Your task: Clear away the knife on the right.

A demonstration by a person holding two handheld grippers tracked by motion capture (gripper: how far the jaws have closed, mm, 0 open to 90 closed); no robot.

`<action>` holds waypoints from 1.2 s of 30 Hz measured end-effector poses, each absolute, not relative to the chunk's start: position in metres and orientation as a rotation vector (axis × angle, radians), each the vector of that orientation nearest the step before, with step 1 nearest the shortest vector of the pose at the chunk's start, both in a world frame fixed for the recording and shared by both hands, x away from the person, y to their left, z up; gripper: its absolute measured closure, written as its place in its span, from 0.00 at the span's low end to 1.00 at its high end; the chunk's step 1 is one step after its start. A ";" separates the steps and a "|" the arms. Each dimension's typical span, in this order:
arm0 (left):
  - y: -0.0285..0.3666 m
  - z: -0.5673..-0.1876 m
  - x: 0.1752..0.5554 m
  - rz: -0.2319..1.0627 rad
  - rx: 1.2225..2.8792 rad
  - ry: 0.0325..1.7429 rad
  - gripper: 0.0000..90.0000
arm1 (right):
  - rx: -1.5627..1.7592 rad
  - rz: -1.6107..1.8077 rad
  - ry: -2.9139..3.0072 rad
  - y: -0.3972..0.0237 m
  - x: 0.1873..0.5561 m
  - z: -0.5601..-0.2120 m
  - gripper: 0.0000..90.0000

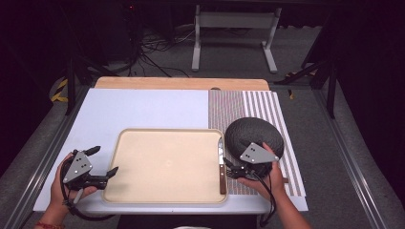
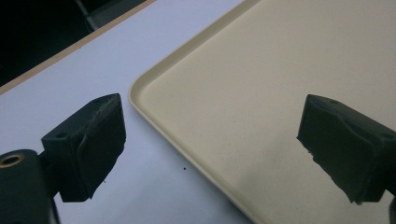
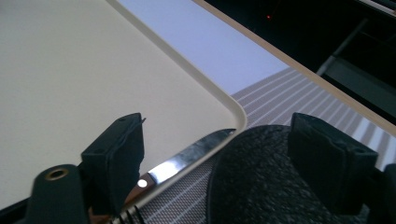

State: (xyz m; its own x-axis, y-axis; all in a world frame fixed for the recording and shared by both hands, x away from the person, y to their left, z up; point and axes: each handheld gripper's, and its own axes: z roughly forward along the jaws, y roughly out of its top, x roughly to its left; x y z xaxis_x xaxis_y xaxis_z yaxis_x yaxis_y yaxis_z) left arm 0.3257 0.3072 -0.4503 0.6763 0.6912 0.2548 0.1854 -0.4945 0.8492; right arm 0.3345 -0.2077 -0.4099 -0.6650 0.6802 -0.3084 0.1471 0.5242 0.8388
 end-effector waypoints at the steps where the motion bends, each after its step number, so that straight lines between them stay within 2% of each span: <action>1: 0.307 -0.451 0.326 0.745 2.031 0.674 0.10 | 0.678 1.081 2.129 -0.209 0.335 -0.409 0.21; 7: 0.310 -0.451 0.328 0.749 2.025 0.685 0.10 | 0.691 1.011 2.110 -0.222 0.327 -0.400 0.22; 10: 0.311 -0.451 0.328 0.750 2.027 0.685 0.10 | 0.718 1.027 2.096 -0.234 0.322 -0.395 0.19; 36: 0.311 -0.449 0.326 0.771 2.022 0.669 0.09 | 0.835 1.005 2.119 -0.295 0.282 -0.408 0.21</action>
